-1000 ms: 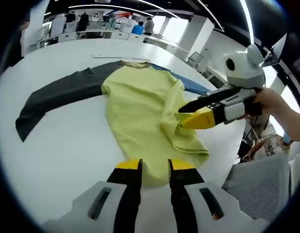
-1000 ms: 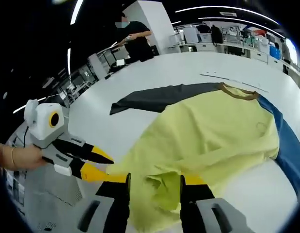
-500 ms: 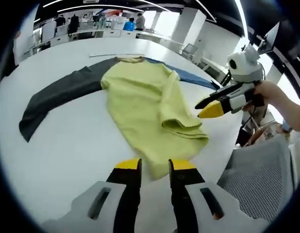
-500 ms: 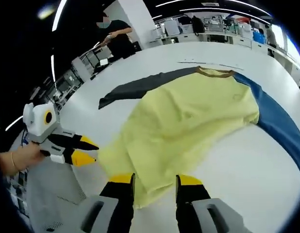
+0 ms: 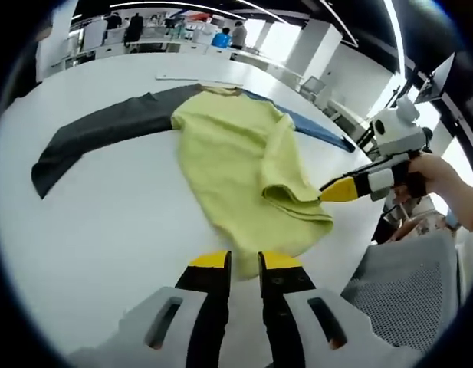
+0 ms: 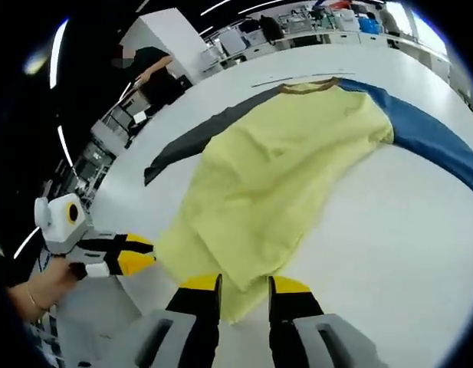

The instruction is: Fold the garment on the visible template until the final outline fits inside the template.

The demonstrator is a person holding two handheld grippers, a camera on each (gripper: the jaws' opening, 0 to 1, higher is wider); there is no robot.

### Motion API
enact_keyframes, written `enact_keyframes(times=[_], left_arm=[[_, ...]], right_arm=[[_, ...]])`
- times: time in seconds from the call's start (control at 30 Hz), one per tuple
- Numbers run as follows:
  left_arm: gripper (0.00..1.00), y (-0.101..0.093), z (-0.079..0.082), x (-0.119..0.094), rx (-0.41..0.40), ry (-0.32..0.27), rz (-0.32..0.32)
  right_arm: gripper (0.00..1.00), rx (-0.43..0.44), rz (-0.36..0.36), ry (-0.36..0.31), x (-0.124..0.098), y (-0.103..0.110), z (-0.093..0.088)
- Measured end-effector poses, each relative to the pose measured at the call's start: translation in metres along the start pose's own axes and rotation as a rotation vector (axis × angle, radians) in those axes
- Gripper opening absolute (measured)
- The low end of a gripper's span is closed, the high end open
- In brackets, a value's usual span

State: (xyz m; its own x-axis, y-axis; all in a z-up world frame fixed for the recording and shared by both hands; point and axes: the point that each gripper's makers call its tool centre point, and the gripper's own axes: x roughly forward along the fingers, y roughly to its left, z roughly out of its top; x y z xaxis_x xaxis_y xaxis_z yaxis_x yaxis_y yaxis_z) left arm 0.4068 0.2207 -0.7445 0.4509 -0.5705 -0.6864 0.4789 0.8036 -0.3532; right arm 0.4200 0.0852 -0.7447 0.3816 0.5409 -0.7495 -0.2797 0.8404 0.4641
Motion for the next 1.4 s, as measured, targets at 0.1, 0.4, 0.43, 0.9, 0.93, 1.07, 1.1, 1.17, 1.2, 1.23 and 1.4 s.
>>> enact_keyframes(times=[0.1, 0.4, 0.43, 0.9, 0.93, 1.07, 1.1, 1.17, 1.2, 1.23, 1.4], left_arm=[[0.11, -0.002, -0.005, 0.005, -0.009, 0.015, -0.006], [0.03, -0.003, -0.011, 0.008, -0.027, 0.035, -0.012], [0.02, -0.004, -0.011, 0.007, -0.036, 0.038, -0.013], [0.00, -0.003, -0.006, -0.007, -0.119, 0.024, 0.023], [0.00, -0.004, -0.003, -0.009, -0.134, 0.012, 0.021], [0.00, -0.005, 0.002, -0.015, -0.147, -0.009, 0.015], [0.00, -0.005, 0.002, -0.016, -0.148, -0.010, 0.015], [0.00, -0.004, 0.002, -0.019, -0.155, -0.010, 0.019], [0.00, -0.003, 0.003, -0.021, -0.155, -0.011, 0.021], [0.00, -0.003, 0.003, -0.022, -0.155, -0.014, 0.021], [0.00, -0.001, 0.000, -0.028, -0.171, -0.009, 0.025]], right_arm=[[0.16, 0.006, -0.012, 0.011, 0.004, -0.001, -0.002], [0.00, 0.059, -0.037, -0.002, 0.009, -0.008, -0.003], [0.00, 0.054, -0.031, 0.001, 0.009, -0.007, -0.003], [0.00, 0.014, 0.030, -0.035, -0.036, -0.021, 0.003], [0.00, 0.010, 0.036, -0.035, -0.041, -0.023, 0.002], [0.00, -0.108, -0.024, -0.005, -0.058, -0.040, -0.002], [0.00, -0.132, -0.052, 0.018, -0.064, -0.048, -0.006], [0.00, -0.140, -0.079, 0.018, -0.073, -0.056, -0.007], [0.00, -0.136, -0.081, 0.017, -0.077, -0.058, -0.008], [0.00, -0.132, -0.082, 0.019, -0.080, -0.060, -0.009], [0.00, -0.098, -0.123, 0.004, -0.099, -0.077, -0.011]])
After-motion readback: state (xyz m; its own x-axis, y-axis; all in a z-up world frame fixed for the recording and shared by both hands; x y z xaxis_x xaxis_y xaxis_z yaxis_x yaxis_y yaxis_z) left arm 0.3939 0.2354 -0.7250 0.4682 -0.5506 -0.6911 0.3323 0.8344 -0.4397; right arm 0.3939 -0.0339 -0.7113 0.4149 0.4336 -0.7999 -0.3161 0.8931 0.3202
